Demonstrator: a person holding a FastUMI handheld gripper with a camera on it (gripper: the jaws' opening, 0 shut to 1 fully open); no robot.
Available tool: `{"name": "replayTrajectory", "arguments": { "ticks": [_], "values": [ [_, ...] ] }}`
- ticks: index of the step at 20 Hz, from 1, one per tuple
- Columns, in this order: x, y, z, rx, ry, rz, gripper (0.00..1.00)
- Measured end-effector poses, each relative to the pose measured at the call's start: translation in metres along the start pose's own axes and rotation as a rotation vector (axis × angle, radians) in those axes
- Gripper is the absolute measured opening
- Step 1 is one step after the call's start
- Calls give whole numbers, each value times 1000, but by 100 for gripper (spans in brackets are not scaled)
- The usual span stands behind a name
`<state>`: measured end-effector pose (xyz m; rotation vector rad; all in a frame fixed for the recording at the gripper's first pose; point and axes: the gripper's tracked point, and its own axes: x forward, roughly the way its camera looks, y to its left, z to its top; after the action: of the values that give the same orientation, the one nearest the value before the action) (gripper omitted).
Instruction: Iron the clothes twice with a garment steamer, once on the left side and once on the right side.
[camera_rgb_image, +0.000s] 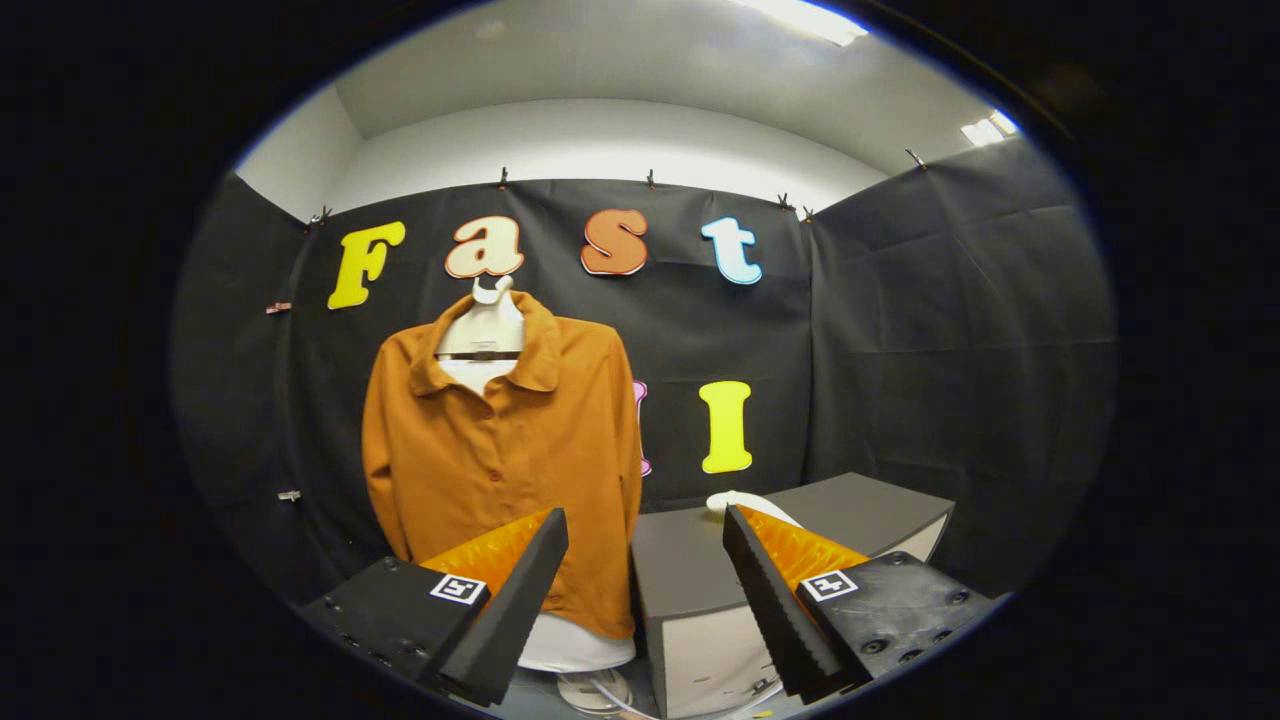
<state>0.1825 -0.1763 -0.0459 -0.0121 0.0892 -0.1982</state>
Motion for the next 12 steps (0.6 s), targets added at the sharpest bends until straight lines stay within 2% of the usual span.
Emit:
{"name": "replayTrajectory", "arguments": {
  "ticks": [6, 12],
  "values": [
    [87, -75, -21, -5, 88, -33, 98],
    [161, -131, -65, 38, 265, -25, 98]
  ]
}}
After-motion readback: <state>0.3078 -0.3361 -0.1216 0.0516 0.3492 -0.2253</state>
